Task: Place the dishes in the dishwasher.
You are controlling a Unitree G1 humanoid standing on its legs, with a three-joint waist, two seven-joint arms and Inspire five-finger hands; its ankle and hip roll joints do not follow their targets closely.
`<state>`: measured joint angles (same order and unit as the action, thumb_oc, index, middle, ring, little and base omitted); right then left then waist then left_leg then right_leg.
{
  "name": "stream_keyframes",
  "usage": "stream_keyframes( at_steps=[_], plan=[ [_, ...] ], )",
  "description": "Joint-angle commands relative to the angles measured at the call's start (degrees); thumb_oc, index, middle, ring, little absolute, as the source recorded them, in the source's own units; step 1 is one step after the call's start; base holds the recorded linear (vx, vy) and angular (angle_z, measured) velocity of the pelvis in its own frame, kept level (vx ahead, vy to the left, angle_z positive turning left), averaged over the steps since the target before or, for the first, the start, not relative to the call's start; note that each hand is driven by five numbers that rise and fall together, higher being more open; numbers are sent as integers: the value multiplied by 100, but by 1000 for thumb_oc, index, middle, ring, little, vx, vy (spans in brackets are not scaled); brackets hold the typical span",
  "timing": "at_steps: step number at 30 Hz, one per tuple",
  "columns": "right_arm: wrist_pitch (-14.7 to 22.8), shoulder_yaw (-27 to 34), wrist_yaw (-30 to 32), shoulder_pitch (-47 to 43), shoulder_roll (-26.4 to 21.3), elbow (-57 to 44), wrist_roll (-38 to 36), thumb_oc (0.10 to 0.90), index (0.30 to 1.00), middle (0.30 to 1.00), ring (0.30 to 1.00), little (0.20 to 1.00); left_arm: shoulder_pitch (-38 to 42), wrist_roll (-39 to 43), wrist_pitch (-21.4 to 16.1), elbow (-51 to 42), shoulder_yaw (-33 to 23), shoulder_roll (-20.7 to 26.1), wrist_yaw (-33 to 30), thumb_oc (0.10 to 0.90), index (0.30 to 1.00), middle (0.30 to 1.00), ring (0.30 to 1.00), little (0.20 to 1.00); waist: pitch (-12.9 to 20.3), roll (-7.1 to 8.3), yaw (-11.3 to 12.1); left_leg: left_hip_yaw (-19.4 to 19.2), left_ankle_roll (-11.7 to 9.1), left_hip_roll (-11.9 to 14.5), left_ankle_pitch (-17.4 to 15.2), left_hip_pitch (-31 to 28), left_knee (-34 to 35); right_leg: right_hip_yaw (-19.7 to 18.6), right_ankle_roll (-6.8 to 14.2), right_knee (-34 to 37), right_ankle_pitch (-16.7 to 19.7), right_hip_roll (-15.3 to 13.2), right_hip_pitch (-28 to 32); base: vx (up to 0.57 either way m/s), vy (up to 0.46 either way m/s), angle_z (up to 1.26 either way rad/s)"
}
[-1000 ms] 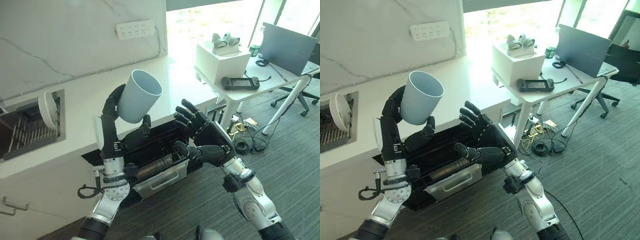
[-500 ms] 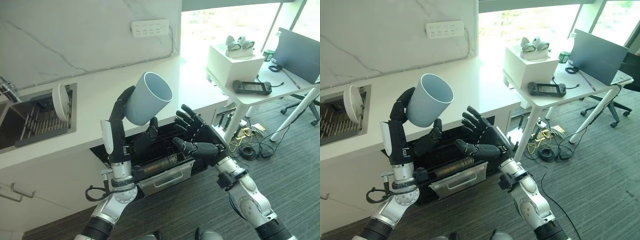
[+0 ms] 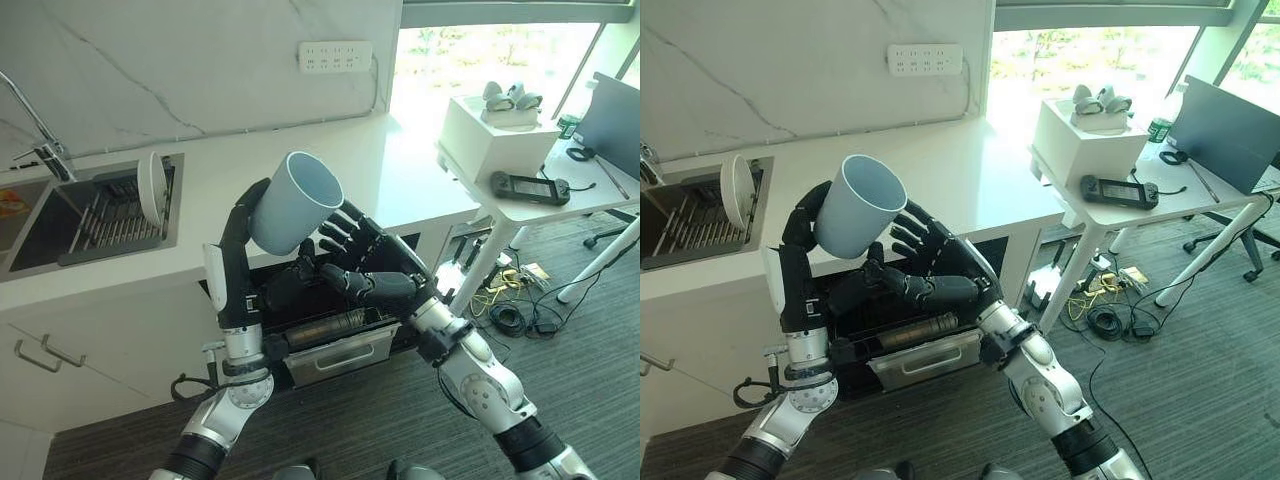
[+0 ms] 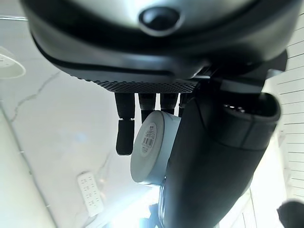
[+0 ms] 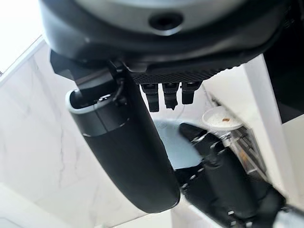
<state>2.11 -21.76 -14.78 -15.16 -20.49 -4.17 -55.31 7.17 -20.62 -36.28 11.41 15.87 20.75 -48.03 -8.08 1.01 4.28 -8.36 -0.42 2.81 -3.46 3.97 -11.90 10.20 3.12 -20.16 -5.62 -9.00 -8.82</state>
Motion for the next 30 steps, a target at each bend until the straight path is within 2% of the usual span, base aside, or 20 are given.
stream_keyframes(
  at_steps=[1, 9, 16, 20, 30],
  plan=[
    [435, 225, -270, -629, 429, -395, -410, 800, 900, 900, 900, 900, 572, 20, -583, -249, 41, -56, -91, 400, 300, 300, 300, 300, 185, 104, 29, 501, -54, -2, -1174, -41, -529, -14, 495, 297, -474, -107, 455, 0, 0, 0],
    [451, 200, -90, -910, 545, -434, -501, 800, 900, 900, 900, 900, 607, 85, -587, -142, 155, -88, -30, 400, 300, 300, 300, 300, 172, 104, 94, 534, -39, -25, -1168, -44, -529, -26, 489, 297, -464, -106, 461, 0, 0, 0],
    [311, 154, 55, -1243, 635, -223, -610, 800, 900, 900, 900, 900, 691, 28, -642, 2, 355, -111, 26, 400, 300, 300, 300, 300, 175, 117, 170, 577, -40, -47, -1162, -42, -529, -1, 481, 297, -457, -114, 471, -2, -7, 3],
    [401, 75, 160, -1442, 708, -75, -549, 800, 900, 900, 900, 900, 762, 64, -669, -16, 450, -105, 61, 400, 300, 300, 300, 300, 165, 115, 224, 598, -44, -49, -1155, -32, -529, 38, 484, 297, -456, -131, 479, -19, -26, 9],
    [417, -107, 591, -1992, 957, 240, -458, 800, 900, 900, 900, 900, 887, 124, -535, 7, 748, -88, 365, 400, 300, 300, 300, 300, 140, 112, 393, 649, -45, -77, -1121, 29, -529, 169, 483, 297, -430, -187, 483, -13, -23, 8]
  ],
)
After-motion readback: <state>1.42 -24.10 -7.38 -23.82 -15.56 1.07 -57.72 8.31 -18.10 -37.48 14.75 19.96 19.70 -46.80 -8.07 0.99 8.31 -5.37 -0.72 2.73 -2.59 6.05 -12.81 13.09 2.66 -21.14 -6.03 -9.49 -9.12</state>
